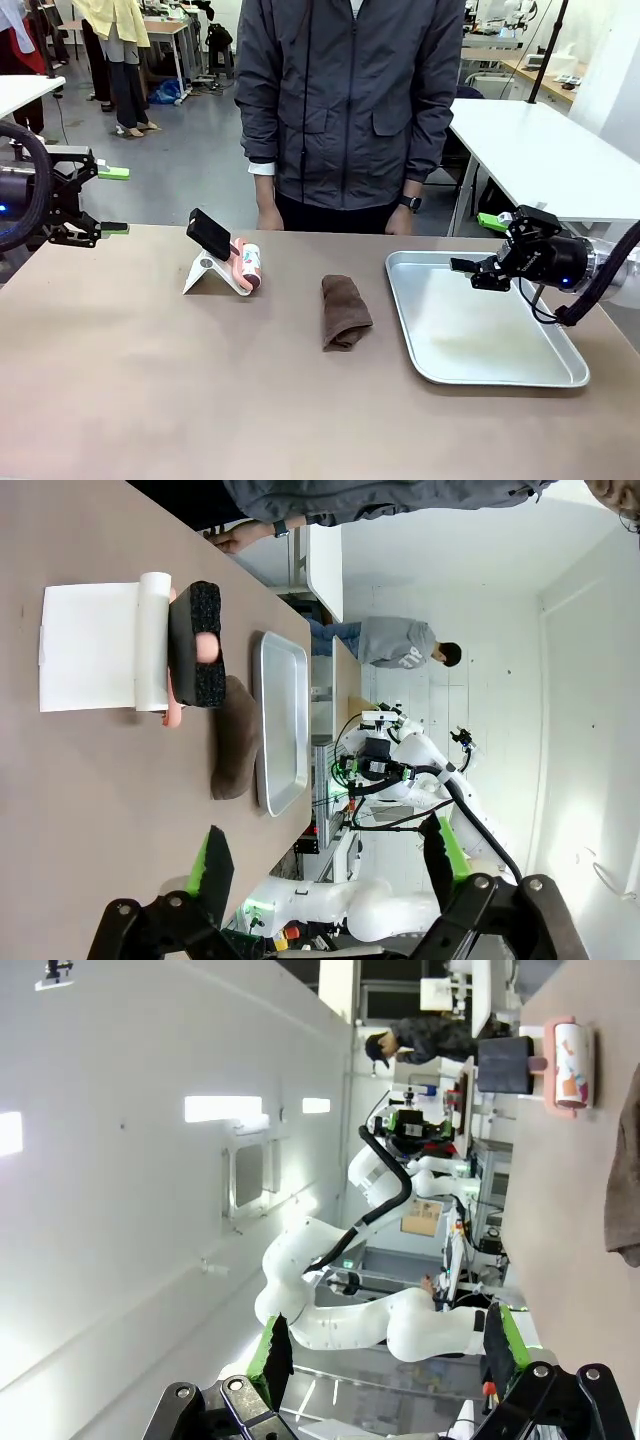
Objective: Clean the surface of the table.
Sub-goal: Return the Lint Roller and towel to their original positions.
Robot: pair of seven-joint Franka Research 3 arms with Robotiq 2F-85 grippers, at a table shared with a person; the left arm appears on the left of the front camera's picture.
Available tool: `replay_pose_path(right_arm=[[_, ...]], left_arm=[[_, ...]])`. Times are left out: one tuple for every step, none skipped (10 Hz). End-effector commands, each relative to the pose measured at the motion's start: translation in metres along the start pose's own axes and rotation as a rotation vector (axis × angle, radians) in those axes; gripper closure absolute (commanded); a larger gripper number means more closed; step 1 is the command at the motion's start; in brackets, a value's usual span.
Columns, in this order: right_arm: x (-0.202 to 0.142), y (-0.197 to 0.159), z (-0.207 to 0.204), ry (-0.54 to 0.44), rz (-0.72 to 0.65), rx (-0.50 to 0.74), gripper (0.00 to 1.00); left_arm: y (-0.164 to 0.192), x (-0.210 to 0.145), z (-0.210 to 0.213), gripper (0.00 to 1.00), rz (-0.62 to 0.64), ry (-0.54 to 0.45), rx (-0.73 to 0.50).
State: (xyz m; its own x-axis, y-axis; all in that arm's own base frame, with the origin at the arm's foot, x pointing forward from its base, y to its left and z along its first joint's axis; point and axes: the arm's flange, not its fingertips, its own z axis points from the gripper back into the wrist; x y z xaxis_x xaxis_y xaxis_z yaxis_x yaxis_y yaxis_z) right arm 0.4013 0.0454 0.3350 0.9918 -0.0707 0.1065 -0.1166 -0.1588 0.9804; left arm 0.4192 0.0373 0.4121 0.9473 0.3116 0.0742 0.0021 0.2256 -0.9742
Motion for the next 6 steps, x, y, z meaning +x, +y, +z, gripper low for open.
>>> replay_pose_path(right_arm=[[0.0004,0.003,0.0002,0.002,-0.014,0.007,0.0],[0.0004,0.003,0.0002,0.002,-0.014,0.007,0.0],[0.0004,0.003,0.0002,0.002,-0.014,0.007,0.0],[0.0004,0.003,0.0002,0.002,-0.014,0.007,0.0],[0.0004,0.003,0.0002,0.002,-0.014,0.007,0.0],[0.0004,0.003,0.0002,0.002,-0.014,0.007,0.0]], left_arm=[[-0.0005,-0.0027,0.0016,0.0,-0.006,0.011,-0.001],[-0.0005,-0.0027,0.0016,0.0,-0.006,0.011,-0.001],[-0.0005,-0.0027,0.0016,0.0,-0.006,0.011,-0.001],[-0.0005,-0.0027,0.0016,0.0,-0.006,0.011,-0.001],[-0.0005,-0.0027,0.0016,0.0,-0.006,0.011,-0.001],[-0.0005,-0.0027,0.0016,0.0,-0.006,0.011,-0.001]])
